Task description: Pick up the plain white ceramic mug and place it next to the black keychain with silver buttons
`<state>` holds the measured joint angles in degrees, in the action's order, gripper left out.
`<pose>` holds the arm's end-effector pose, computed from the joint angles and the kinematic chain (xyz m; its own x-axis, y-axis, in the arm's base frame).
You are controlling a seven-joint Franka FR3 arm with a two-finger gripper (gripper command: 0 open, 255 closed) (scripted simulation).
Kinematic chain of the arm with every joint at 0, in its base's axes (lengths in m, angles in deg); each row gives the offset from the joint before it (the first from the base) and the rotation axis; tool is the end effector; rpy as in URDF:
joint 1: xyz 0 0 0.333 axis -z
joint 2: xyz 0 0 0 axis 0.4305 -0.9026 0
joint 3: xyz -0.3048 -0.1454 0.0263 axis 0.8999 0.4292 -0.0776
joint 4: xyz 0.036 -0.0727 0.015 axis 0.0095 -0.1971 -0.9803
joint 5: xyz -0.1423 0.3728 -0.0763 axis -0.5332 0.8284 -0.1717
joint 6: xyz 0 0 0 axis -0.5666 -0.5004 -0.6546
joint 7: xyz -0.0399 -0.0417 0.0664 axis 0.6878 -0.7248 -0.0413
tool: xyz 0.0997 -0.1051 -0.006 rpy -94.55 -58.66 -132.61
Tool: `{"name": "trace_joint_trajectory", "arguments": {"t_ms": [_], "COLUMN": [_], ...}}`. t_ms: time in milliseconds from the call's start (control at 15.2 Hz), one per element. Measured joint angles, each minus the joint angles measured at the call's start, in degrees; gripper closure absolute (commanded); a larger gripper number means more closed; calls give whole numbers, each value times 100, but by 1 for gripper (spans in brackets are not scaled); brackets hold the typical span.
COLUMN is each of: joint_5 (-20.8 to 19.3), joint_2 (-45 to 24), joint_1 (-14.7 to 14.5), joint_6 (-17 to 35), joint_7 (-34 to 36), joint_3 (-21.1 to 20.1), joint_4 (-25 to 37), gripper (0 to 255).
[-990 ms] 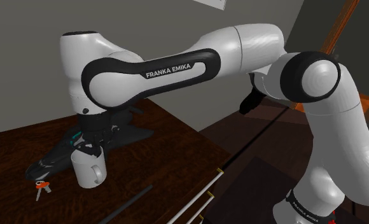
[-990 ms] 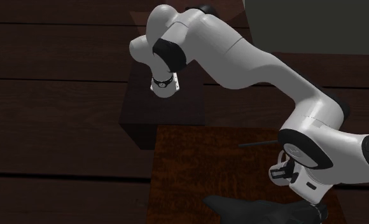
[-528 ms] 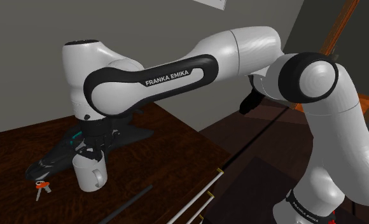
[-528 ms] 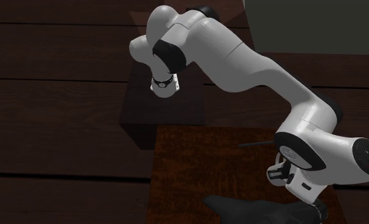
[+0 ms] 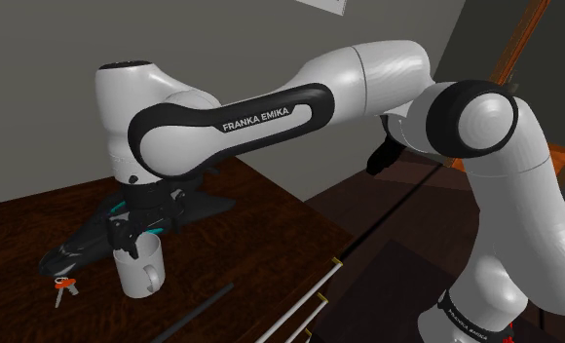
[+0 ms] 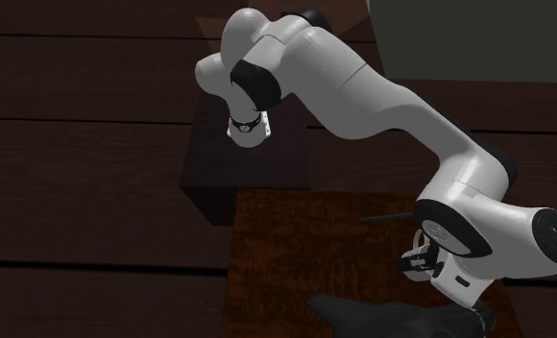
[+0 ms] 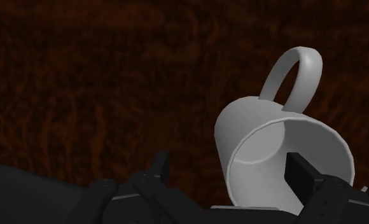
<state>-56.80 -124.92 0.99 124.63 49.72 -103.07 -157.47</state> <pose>0.5697 0.4942 0.3374 0.9893 0.1404 -0.0393 0.1405 -0.9901 -0.0002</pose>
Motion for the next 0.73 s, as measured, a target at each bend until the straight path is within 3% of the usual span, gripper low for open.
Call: {"name": "trace_joint_trajectory", "arguments": {"t_ms": [198,396,726], "joint_5": [34,51,58], "joint_2": [105,85,95], "joint_1": [17,-55,-59], "joint_6": [-160,-590,-665], "joint_7": [-22,-53,-62], "joint_3": [-21,-32,-35], "joint_4": [61,529,589], "gripper": [0,0,0]}}
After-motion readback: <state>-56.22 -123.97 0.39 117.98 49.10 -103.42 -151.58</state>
